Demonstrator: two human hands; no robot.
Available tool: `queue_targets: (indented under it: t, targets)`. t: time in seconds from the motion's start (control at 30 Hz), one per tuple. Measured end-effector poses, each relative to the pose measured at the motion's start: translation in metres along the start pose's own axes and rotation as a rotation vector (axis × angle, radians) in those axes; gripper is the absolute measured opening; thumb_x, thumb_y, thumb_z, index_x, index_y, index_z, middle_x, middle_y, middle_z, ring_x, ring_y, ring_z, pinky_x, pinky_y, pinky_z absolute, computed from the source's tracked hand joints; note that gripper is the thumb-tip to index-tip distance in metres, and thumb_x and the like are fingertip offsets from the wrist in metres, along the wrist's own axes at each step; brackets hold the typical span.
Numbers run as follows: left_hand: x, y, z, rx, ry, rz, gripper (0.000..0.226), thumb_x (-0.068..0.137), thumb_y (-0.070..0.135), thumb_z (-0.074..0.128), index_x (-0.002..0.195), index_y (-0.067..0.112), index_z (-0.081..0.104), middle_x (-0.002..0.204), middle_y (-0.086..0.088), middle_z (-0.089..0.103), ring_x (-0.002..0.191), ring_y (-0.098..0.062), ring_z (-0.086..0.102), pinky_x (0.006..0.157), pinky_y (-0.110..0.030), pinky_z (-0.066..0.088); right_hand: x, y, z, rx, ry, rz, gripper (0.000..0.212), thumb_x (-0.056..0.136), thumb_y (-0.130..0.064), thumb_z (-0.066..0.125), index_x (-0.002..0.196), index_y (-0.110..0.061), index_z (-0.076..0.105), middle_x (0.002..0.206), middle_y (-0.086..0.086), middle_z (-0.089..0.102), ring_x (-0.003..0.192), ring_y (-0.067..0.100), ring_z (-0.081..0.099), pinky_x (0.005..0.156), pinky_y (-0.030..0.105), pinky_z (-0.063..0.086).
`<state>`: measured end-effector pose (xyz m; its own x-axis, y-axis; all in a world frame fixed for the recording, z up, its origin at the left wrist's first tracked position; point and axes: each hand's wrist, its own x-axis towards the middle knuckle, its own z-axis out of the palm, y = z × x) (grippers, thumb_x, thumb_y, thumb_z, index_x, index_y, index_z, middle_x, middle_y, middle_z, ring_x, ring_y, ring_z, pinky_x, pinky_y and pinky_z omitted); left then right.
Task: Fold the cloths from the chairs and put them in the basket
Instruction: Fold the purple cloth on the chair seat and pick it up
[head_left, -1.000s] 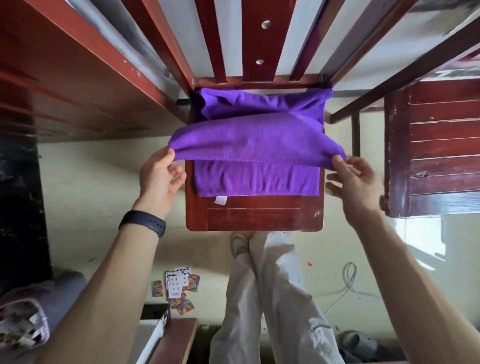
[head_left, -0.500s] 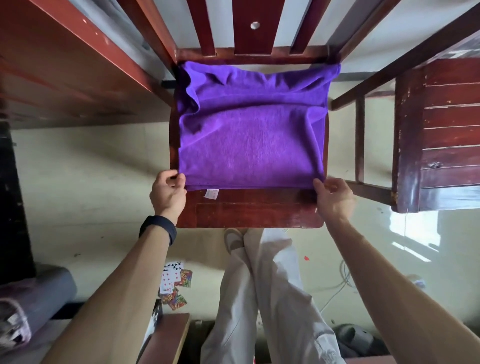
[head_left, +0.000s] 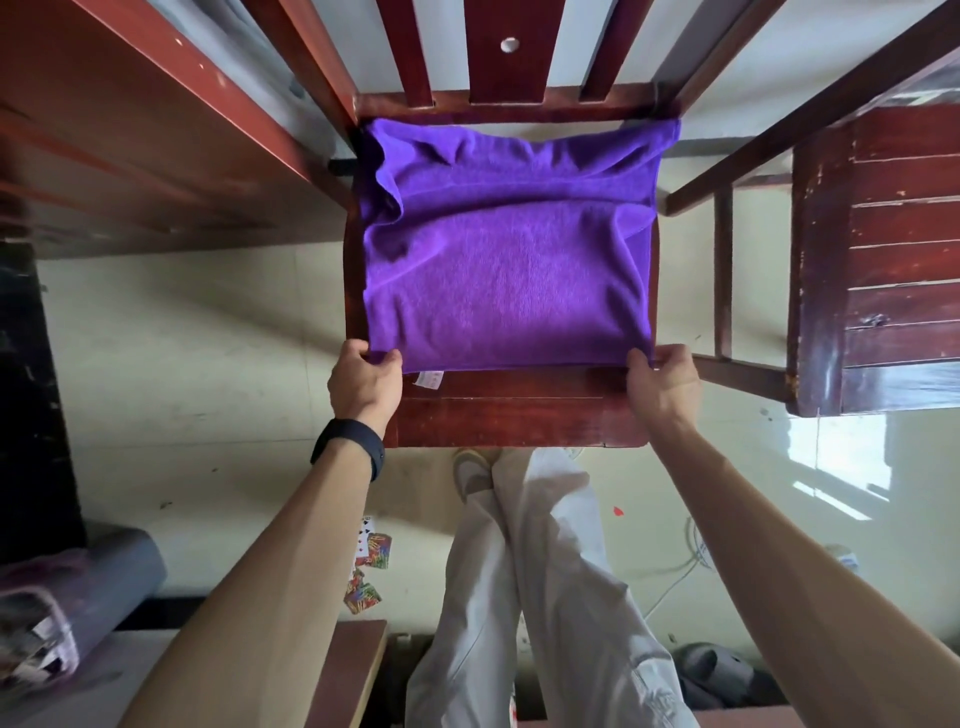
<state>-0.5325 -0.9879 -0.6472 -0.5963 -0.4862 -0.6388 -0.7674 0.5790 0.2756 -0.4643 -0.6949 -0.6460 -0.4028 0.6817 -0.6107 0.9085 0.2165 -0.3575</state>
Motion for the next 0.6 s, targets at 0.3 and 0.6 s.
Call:
queue_targets:
  t: [0.3,0.6]
  targets:
    - [-0.046,0.011,-0.089,-0.709,-0.32,-0.186,0.024,0.091,0.016,0.071,0.104,0.021,0.052,0.093,-0.002,0.067,0.073,-0.016,0.065,0.072,-0.032,0.054,-0.046,-0.021,-0.079,0.666,-0.147,0.123,0.015,0.091,-0.01,0.072,0.1,-0.009,0.059,0.079,0.014,0.066,0.062,0.019,0.065,0.064,0.027,0.059]
    - [-0.148,0.078,-0.242,-0.589,-0.366,0.133,0.011,0.083,0.015,0.079,0.092,0.019,0.074,0.08,-0.007,0.076,0.042,-0.007,0.045,0.048,-0.018,0.045,-0.147,-0.096,-0.22,0.742,-0.132,-0.02,0.021,0.085,-0.017,0.08,0.102,-0.006,0.073,0.074,0.008,0.068,0.062,0.015,0.061,0.087,0.06,0.057]
